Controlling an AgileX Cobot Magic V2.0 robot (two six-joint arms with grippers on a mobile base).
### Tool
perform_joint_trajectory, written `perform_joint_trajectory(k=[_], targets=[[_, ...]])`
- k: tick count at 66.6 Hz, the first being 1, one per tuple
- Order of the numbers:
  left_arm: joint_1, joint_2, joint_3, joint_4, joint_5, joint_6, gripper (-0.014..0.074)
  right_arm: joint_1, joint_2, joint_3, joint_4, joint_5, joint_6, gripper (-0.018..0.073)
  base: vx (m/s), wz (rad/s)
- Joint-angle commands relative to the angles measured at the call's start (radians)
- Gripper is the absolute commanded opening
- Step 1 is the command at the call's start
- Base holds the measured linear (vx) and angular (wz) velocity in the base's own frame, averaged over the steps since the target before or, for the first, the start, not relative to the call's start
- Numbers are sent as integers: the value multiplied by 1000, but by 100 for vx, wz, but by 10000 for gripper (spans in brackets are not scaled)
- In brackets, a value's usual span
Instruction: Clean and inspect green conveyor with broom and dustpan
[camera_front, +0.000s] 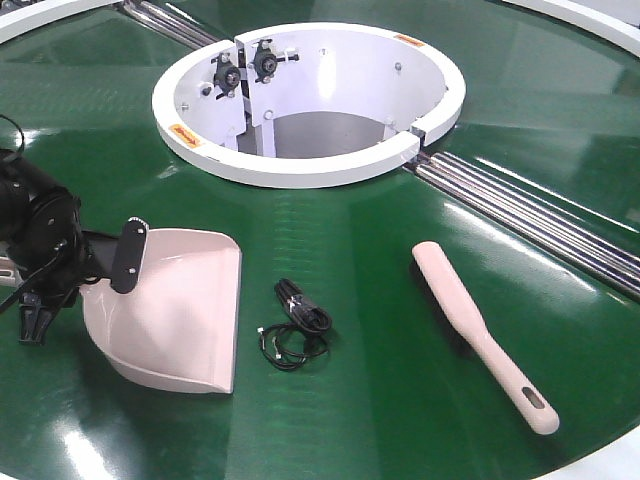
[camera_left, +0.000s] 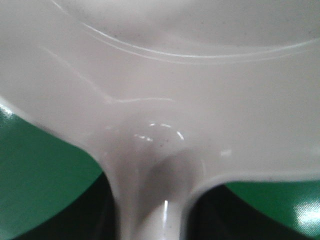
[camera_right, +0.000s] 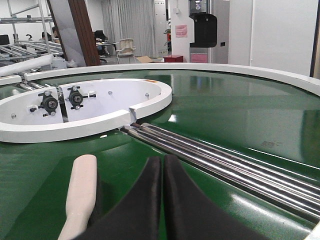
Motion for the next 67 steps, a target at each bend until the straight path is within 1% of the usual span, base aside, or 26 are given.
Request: perform_joint_trajectory(k=[1,4,7,12,19,28,32,37,40,52,58,63,67], targets=[[-8,-42,-26,20,5,2,-7,1,-18,10,-6,-110,-5,-10,0,0],[-8,-42,-26,20,5,2,-7,1,-18,8,-6,-168,-6,-10,0,0],[-8,-42,-26,20,5,2,-7,1,-18,0,-6,-197,-6,-10,0,0],[-8,-42,-26,20,5,2,-7,1,-18,-42,-6,-179,-6,-10,0,0],[-8,-42,-26,20,5,2,-7,1,17,-138,-6,-81,-4,-10,0,0],[-8,-42,-26,20,5,2,-6,1,114,-269,-2,99,-3,-10,0,0],[-8,-42,-26,20,5,2,-6,1,167,-327,30,181,0,-10,0,0],[-8,-42,-26,20,5,2,-6,1,217,-374,94,239,0,-10,0,0],[-8,-42,-26,20,5,2,-6,1,235,-388,102,244,-7,-10,0,0],[-8,-42,-26,20,5,2,-6,1,268,-390,99,177,-6,-8,0,0],[-8,-42,-26,20,5,2,-6,1,278,-405,96,179,-11,0,0,0],[-8,-42,-26,20,5,2,-6,1,299,-424,81,206,-13,28,0,0],[-8,-42,-26,20,5,2,-6,2,325,-442,62,237,-14,67,0,0]])
